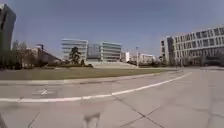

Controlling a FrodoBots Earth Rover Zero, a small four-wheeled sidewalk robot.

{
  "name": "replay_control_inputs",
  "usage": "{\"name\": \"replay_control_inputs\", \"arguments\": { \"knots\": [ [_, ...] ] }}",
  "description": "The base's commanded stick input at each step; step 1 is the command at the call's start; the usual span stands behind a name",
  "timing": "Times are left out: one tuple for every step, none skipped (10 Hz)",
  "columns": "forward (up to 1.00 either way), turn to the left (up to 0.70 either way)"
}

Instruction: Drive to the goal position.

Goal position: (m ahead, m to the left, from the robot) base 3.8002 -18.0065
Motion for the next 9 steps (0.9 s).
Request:
{"name": "replay_control_inputs", "arguments": {
  "knots": [
    [0.70, -0.35],
    [0.70, -0.35],
    [0.70, -0.35],
    [0.70, -0.35],
    [0.70, -0.35],
    [0.70, -0.35],
    [0.70, -0.22],
    [0.70, 0.00],
    [0.70, 0.00]
  ]
}}
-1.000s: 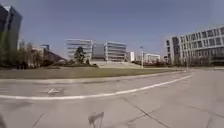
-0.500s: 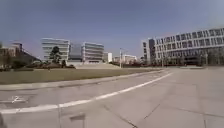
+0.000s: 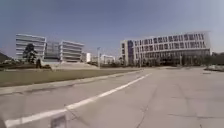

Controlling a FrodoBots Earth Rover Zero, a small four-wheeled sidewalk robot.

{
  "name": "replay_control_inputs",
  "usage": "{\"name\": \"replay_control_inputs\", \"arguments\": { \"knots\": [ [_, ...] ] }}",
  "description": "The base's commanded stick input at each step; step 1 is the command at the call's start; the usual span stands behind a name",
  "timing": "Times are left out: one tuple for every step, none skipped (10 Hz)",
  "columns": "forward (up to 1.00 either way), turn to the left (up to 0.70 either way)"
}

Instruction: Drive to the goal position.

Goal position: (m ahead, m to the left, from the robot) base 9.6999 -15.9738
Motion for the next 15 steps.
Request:
{"name": "replay_control_inputs", "arguments": {
  "knots": [
    [0.70, 0.00],
    [0.70, 0.00],
    [0.70, 0.00],
    [0.70, -0.04],
    [0.70, -0.20],
    [0.70, -0.35],
    [0.70, -0.35],
    [0.70, -0.35],
    [0.70, -0.35],
    [0.70, -0.09],
    [0.70, 0.00],
    [0.70, 0.00],
    [0.70, 0.00],
    [0.70, 0.00],
    [0.70, 0.00]
  ]
}}
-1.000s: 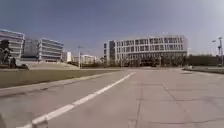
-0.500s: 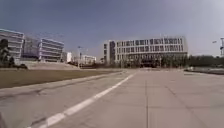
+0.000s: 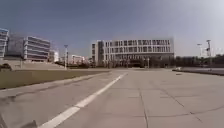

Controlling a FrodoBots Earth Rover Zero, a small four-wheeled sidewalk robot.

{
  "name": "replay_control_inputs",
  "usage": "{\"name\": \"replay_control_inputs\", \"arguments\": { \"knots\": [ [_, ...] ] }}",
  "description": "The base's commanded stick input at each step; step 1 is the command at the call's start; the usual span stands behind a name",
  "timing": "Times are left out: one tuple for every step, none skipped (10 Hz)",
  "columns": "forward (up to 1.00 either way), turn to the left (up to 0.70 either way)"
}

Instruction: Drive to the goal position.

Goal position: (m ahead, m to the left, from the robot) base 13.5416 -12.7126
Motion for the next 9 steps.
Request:
{"name": "replay_control_inputs", "arguments": {
  "knots": [
    [0.70, 0.00],
    [0.70, 0.00],
    [0.70, 0.00],
    [0.70, 0.00],
    [0.70, 0.00],
    [0.70, 0.00],
    [0.70, 0.00],
    [0.70, 0.00],
    [0.70, 0.00]
  ]
}}
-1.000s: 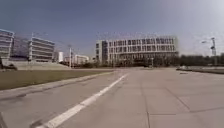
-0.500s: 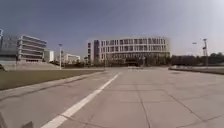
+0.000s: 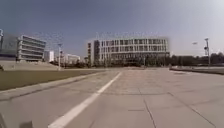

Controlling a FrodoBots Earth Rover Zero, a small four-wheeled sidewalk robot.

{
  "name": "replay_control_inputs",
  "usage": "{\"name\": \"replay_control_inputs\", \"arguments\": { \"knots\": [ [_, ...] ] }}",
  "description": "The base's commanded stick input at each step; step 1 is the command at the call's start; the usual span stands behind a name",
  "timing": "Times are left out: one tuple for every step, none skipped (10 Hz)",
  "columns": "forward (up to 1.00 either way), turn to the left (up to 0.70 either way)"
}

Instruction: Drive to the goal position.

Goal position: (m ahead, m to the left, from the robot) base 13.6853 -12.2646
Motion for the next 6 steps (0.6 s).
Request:
{"name": "replay_control_inputs", "arguments": {
  "knots": [
    [0.70, 0.00],
    [0.70, 0.00],
    [0.70, 0.00],
    [0.70, 0.00],
    [0.70, 0.00],
    [0.70, 0.00]
  ]
}}
